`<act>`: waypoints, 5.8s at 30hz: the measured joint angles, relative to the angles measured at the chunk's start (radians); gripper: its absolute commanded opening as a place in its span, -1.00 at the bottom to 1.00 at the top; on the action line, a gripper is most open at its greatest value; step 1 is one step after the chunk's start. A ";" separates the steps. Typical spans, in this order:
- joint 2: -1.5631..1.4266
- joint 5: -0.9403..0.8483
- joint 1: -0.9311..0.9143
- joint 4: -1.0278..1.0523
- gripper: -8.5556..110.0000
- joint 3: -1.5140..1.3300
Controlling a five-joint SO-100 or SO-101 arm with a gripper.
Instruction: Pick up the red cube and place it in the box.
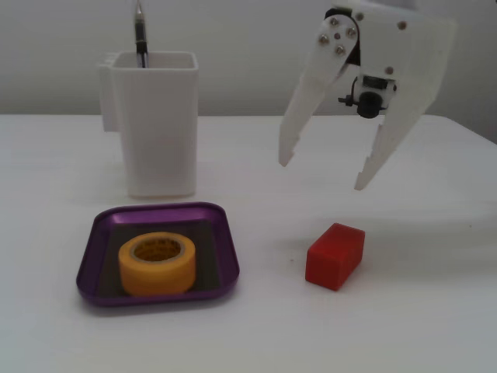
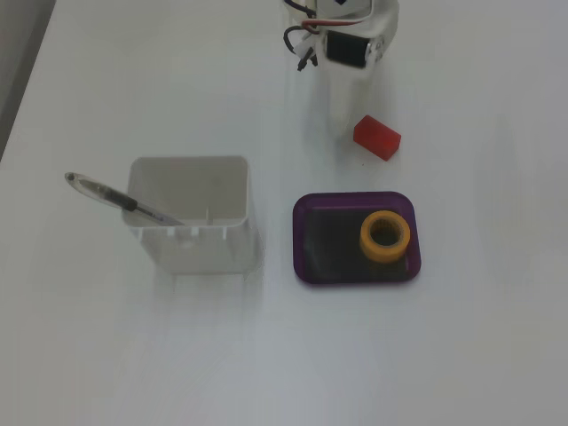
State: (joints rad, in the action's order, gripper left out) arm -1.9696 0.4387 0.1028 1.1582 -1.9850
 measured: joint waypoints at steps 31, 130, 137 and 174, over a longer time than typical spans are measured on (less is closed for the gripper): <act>0.015 0.035 0.169 -0.339 -0.47 -0.218; 0.285 -0.615 -0.094 -0.571 -0.63 0.170; -0.041 -0.615 -0.094 -0.469 -0.63 0.170; -1.391 -0.537 -0.103 -0.202 -0.85 -1.062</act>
State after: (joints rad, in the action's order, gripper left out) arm -3.3610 -0.0982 0.0000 0.9557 -3.0465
